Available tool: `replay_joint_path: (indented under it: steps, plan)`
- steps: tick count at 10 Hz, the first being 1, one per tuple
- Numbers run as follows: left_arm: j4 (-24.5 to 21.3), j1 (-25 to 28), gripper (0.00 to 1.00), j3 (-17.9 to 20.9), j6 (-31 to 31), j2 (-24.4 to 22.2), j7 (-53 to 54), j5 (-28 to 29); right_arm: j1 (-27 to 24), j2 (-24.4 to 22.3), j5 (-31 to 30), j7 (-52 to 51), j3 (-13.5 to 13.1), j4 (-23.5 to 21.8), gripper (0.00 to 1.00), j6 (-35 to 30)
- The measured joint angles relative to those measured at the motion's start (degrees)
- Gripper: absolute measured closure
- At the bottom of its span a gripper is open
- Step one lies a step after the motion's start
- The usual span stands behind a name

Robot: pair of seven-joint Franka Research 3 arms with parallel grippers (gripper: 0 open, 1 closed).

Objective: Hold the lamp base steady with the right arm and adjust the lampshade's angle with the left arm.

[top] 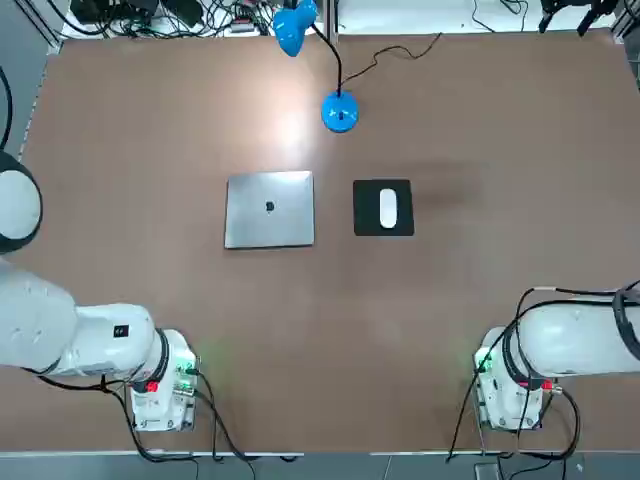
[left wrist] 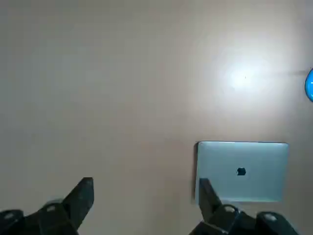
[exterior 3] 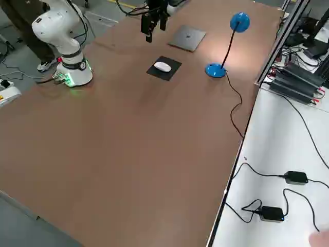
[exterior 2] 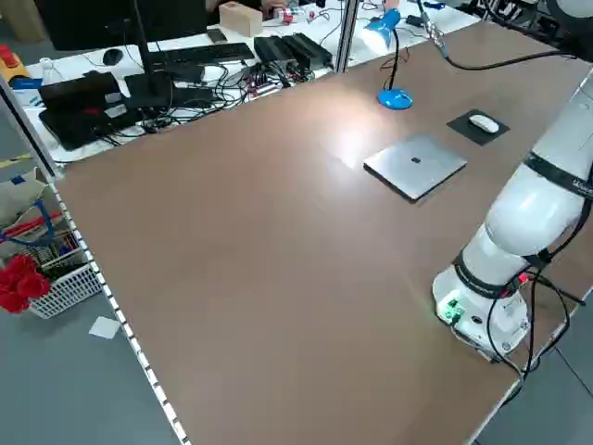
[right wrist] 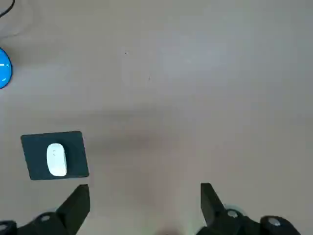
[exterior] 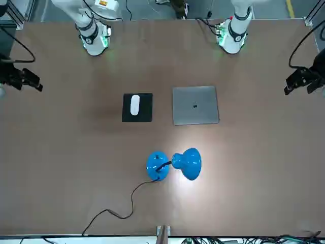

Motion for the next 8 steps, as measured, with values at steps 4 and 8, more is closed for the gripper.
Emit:
replay_joint_path:
  steps: [4,8]
  plan:
    - [0.2,-0.3,0.04,0.0,0.0,0.0,-0.3,0.0,0.1,0.0,0.3,-0.4,0.4,0.0,0.00,0.8]
    - [4.6,-1.1,0.02,0.0,0.6,2.9,-7.8,-0.5,2.6,0.9,6.1,-0.7,5.6,-4.7,0.00,8.6]
